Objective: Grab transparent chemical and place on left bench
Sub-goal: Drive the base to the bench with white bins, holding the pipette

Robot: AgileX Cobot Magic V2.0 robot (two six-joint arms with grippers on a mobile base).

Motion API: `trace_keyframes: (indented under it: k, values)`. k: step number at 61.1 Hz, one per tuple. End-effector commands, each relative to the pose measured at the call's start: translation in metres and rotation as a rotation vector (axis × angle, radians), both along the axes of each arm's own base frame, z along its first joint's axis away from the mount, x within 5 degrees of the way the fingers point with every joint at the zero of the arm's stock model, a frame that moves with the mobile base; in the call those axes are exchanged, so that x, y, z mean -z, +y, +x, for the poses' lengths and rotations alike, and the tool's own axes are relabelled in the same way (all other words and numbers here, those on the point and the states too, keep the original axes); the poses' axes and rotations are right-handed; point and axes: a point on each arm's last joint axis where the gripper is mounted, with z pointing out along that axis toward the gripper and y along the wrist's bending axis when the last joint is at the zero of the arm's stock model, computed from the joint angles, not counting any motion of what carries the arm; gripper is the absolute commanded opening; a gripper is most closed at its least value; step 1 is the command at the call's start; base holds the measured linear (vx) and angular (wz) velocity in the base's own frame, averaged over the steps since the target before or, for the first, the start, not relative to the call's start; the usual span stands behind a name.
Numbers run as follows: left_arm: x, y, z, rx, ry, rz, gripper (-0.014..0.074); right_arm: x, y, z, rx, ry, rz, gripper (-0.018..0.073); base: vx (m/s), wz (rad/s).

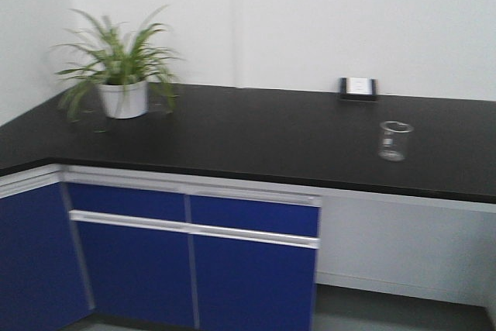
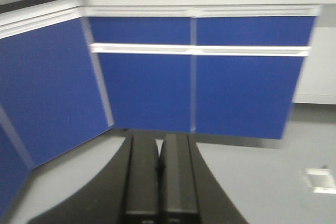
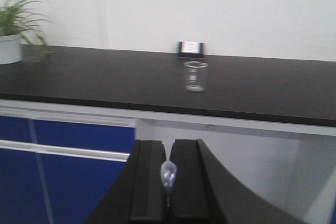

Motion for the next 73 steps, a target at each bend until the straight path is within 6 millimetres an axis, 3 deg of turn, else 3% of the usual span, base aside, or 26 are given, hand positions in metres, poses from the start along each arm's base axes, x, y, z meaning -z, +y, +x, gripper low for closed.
trace_keyframes:
  k: [1,40,73]
  values:
    - [-0.0027,0.0002,-0.0015,0.001,-0.081,-0.014,-0.0003,-0.0153,0.0020,-0.0002,-0.021,-0.086,-0.014,-0.0003,-0.17,0.65]
    - [-0.0027,0.0002,-0.0015,0.001,-0.081,-0.014,-0.0003,-0.0153,0.0020,-0.0002,-0.021,-0.086,-0.014,-0.0003,-0.12,0.72]
    - [-0.0027,0.0002,-0.0015,0.001,-0.081,-0.014,-0.0003,-0.0157,0.0022,-0.0002,-0.023,-0.090,-0.014,-0.0003,0.05,0.62]
